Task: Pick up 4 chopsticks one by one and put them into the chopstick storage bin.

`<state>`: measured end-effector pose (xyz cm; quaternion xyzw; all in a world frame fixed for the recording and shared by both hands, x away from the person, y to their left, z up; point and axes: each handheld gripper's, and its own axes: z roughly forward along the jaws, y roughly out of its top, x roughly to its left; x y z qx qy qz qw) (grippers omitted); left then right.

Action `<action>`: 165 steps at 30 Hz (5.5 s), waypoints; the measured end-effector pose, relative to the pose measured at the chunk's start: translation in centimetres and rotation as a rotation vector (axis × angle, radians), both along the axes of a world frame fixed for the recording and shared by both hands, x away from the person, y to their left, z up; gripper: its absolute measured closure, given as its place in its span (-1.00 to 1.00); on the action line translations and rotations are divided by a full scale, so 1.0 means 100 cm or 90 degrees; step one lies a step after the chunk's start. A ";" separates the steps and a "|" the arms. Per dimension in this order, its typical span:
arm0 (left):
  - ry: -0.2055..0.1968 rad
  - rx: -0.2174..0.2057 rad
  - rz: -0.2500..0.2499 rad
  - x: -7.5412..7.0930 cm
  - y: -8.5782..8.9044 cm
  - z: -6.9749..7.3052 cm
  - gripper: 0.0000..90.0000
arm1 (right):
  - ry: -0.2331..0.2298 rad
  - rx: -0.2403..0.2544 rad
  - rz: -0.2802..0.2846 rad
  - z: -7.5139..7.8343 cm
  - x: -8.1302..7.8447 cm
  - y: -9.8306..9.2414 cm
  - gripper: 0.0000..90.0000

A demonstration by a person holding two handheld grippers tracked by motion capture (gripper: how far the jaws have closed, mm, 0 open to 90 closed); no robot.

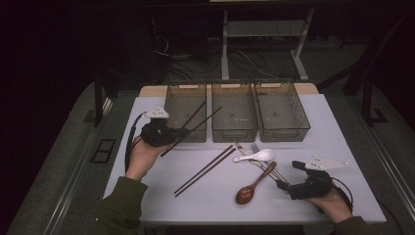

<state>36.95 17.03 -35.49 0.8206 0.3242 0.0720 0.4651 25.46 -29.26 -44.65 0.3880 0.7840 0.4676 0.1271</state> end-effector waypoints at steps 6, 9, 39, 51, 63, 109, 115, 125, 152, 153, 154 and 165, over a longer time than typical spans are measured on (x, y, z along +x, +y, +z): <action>-0.004 0.005 0.015 0.016 -0.001 0.004 0.88 | 0.001 0.000 -0.001 0.000 0.000 0.000 -0.95; -0.005 0.001 0.023 0.023 -0.001 0.006 0.88 | 0.001 0.000 -0.001 0.000 0.000 0.000 -0.95; -0.007 0.037 0.150 0.091 0.002 0.001 0.88 | -0.005 0.004 -0.004 0.000 0.000 -0.003 -0.95; 0.018 0.071 0.180 0.110 0.003 -0.016 0.88 | -0.005 0.005 -0.005 0.001 0.000 -0.004 -0.95; 0.053 0.101 0.197 0.116 0.002 -0.030 0.88 | -0.006 0.006 -0.005 0.001 0.000 -0.004 -0.95; -0.022 0.064 0.040 0.066 -0.023 0.019 -0.19 | -0.006 0.012 -0.013 0.002 0.000 -0.007 -0.95; -0.036 0.051 0.022 0.050 -0.028 0.022 -0.23 | -0.008 0.012 -0.012 0.003 0.000 -0.008 -0.95; -0.048 0.038 0.005 0.027 -0.026 0.016 -0.30 | -0.008 0.014 -0.014 0.002 -0.001 -0.008 -0.95; -0.051 0.015 -0.010 -0.042 -0.023 -0.029 -0.43 | -0.008 0.013 -0.017 0.003 -0.002 -0.008 -0.95; -0.049 0.014 -0.010 -0.044 -0.023 -0.031 -0.43 | -0.008 0.013 -0.016 0.003 -0.002 -0.008 -0.95; -0.048 0.016 -0.009 -0.047 -0.023 -0.033 -0.43 | -0.008 0.013 -0.016 0.003 -0.002 -0.008 -0.95; -0.037 0.019 -0.009 -0.066 -0.019 -0.053 -0.29 | -0.009 0.013 -0.016 0.003 -0.002 -0.008 -0.95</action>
